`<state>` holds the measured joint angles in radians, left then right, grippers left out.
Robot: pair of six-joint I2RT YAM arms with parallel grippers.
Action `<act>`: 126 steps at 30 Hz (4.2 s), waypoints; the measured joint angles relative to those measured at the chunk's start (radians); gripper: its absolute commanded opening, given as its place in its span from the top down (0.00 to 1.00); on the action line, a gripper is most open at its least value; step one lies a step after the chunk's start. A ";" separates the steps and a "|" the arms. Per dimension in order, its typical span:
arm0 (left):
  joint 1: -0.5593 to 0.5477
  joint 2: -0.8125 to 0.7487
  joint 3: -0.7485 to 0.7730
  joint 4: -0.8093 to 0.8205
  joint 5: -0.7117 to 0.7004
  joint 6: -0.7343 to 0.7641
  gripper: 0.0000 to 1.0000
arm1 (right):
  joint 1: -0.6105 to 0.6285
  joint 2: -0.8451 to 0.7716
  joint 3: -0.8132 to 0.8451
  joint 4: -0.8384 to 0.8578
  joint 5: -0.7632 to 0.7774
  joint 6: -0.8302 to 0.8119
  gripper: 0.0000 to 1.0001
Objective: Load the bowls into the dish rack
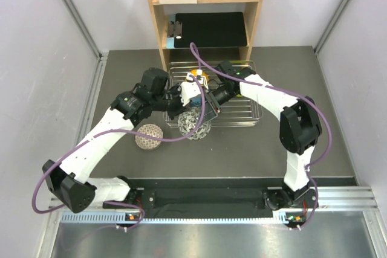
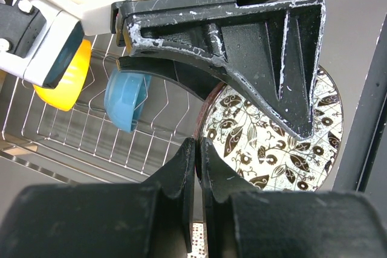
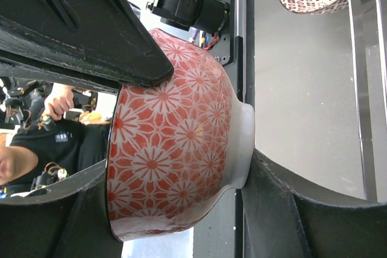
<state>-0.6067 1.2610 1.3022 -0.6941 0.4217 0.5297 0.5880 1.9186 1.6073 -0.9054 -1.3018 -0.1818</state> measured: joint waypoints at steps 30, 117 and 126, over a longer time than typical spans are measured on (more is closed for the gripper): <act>-0.001 -0.017 -0.004 0.012 -0.019 0.023 0.54 | -0.019 0.006 0.005 0.001 0.058 -0.008 0.96; 0.376 -0.396 -0.442 0.040 -0.232 -0.008 0.65 | -0.105 0.005 -0.004 0.130 1.630 0.051 1.00; 0.384 -0.412 -0.452 0.046 -0.228 -0.008 0.65 | -0.066 0.027 -0.004 0.159 1.728 0.026 1.00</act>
<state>-0.2226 0.8494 0.8501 -0.6483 0.1936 0.5220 0.5217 1.9461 1.6032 -0.7464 0.4259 -0.1558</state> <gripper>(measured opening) 0.353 0.630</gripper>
